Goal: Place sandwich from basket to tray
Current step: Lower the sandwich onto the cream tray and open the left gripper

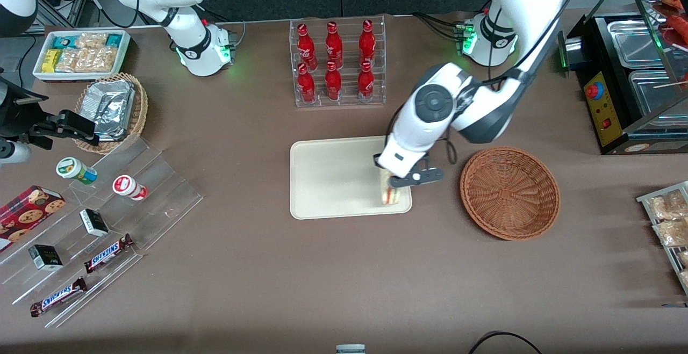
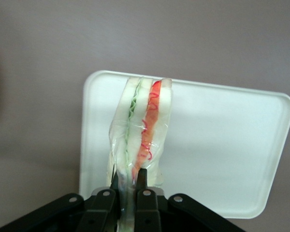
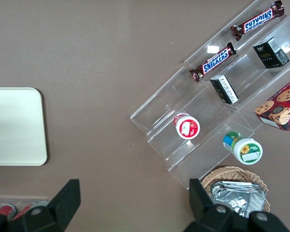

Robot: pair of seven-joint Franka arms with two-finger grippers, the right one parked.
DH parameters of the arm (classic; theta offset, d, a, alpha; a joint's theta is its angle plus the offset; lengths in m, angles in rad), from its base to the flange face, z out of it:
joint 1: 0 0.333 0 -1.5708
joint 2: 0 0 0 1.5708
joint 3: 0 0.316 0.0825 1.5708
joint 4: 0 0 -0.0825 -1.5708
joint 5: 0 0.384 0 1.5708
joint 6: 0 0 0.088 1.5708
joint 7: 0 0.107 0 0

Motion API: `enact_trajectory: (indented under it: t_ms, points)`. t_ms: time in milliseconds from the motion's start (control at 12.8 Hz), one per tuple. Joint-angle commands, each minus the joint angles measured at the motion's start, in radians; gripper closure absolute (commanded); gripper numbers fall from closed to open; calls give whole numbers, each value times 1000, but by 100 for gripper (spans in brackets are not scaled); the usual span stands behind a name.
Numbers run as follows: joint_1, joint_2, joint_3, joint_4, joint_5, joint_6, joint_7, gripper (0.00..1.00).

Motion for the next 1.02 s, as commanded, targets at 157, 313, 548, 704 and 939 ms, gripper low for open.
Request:
enact_trajectory:
  t_ms: [157, 313, 548, 704, 939]
  points:
    - [-88, 146, 2, 129, 153, -17, -123, 100]
    - [-109, 183, 2, 146, 175, -15, -135, 100]
    - [-137, 229, 2, 181, 202, -15, -158, 100]
    - [-158, 260, 2, 201, 234, -15, -189, 100]
    - [-167, 277, 2, 209, 244, -14, -210, 100]
